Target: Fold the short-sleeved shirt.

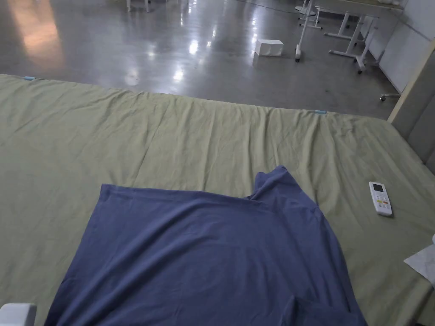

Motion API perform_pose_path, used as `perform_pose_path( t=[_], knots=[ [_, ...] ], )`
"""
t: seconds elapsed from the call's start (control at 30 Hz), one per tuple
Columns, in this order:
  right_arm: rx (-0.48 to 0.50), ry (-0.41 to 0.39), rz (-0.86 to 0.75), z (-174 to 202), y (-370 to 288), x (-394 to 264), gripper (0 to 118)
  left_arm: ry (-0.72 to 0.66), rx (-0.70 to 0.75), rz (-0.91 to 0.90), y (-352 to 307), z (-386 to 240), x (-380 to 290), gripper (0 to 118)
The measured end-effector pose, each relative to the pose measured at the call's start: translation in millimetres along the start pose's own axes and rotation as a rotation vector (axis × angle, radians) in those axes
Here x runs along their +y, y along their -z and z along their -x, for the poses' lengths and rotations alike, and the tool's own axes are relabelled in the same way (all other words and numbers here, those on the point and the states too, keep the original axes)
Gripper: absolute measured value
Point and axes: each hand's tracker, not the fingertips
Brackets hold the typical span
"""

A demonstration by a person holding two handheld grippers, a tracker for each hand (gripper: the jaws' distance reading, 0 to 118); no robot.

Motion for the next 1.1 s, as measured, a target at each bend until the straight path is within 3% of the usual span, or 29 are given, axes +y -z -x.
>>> perform_pose_path(
  t=[0.07, 0.13, 0.37, 0.57, 0.63, 0.7, 0.8, 0.9, 1.1],
  knots=[
    [-0.058, -0.069, 0.007, 5.5, -0.5, 2.1, 22, -0.004, -0.002, -0.004, 0.0, 0.1, -0.5, 6],
    [-0.055, -0.052, 0.005, 3.0, -2.9, 4.2, 10, -0.006, -0.004, -0.010, -1.1, 0.9, -1.7, 6],
    [-0.071, -0.094, -0.056, 9.0, -34.9, 6.9, 6, -0.016, -0.015, -0.073, -13.2, 4.1, -0.2, 6],
    [0.012, 0.092, -0.128, -10.1, -50.9, 21.3, 6, -0.037, -0.044, -0.161, -27.7, 7.6, 12.0, 6],
    [-0.003, 0.075, -0.148, -14.1, -53.5, 31.1, 6, -0.032, -0.051, -0.185, -30.7, 7.7, 20.9, 6],
    [0.016, 0.124, -0.204, -18.1, -57.1, 43.7, 6, -0.032, -0.052, -0.198, -31.7, 6.8, 33.7, 6],
    [0.011, 0.104, -0.227, -18.5, -56.2, 71.0, 6, -0.021, -0.053, -0.237, -31.4, 5.7, 58.2, 6],
    [0.010, 0.097, -0.228, -17.6, -47.5, 102.5, 6, -0.004, -0.046, -0.260, -24.4, 4.4, 85.5, 6],
    [0.032, 0.168, -0.156, -20.6, -3.7, 167.4, 6, -0.027, -0.038, -0.245, 7.9, -1.5, 140.2, 6]
  ],
)
